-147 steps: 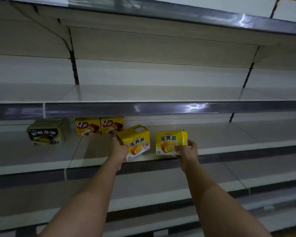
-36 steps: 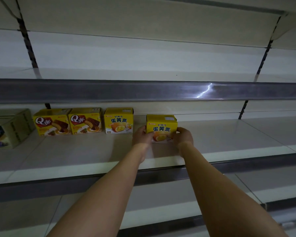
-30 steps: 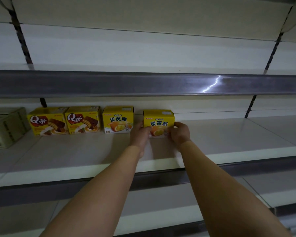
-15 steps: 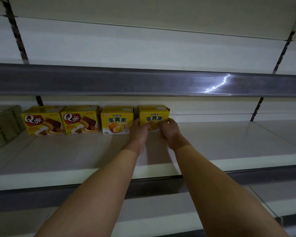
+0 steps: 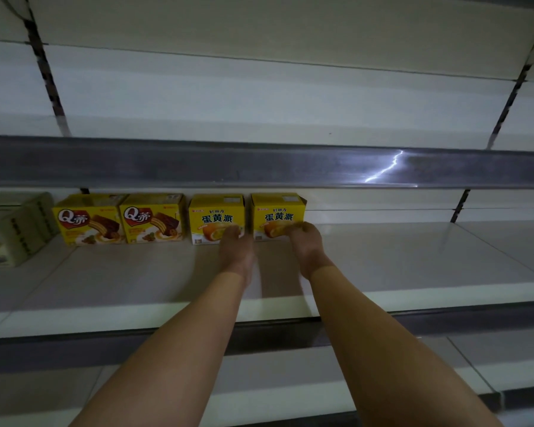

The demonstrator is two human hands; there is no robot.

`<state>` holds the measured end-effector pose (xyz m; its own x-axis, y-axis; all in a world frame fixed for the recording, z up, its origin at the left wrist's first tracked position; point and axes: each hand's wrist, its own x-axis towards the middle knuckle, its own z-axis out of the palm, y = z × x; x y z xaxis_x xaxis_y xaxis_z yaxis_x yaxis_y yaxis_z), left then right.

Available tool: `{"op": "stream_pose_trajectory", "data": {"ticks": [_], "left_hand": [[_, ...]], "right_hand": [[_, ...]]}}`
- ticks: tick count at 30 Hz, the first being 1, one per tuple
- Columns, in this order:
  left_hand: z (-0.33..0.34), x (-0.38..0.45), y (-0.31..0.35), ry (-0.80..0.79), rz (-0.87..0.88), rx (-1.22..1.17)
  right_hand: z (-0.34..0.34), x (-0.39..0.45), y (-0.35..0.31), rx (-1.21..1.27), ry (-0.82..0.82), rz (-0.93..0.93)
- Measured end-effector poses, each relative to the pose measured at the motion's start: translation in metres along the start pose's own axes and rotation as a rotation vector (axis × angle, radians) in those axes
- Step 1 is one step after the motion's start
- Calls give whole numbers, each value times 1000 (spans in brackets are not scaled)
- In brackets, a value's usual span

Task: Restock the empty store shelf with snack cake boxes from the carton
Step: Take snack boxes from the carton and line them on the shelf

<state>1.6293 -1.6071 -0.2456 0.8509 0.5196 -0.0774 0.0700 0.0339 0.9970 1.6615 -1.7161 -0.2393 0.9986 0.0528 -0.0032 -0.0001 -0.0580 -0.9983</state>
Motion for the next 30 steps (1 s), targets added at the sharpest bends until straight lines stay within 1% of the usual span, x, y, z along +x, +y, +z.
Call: {"op": "stream_pose_trajectory", "data": {"ticks": [3,6,8,11,15,19,24,27,30], "left_hand": [[-12,-7,5,33,58,196],[-25,-13,5,-32,115,413],[-31,-17,7,-79,105,522],[-34,-25,12,-130,81,615],[-33,-35,18,-182,90,687],[-31,-46,19,-257,139,717],[-27,-64,23,-340,244,723],[-29,-81,27,-437,348,712],[-34,-107,29,-523,457,691]], "right_hand": [[-3,-11,0,-75,32,-27],[-10,-30,-7,-249,83,9],[-16,-37,-13,-365,75,44],[-26,-45,-19,-565,44,65],[-39,-63,-24,-699,58,82],[-49,-92,-26,-692,174,43],[-55,-135,-32,-659,421,20],[-57,-173,-31,-638,550,72],[-57,-213,-24,-630,630,161]]}}
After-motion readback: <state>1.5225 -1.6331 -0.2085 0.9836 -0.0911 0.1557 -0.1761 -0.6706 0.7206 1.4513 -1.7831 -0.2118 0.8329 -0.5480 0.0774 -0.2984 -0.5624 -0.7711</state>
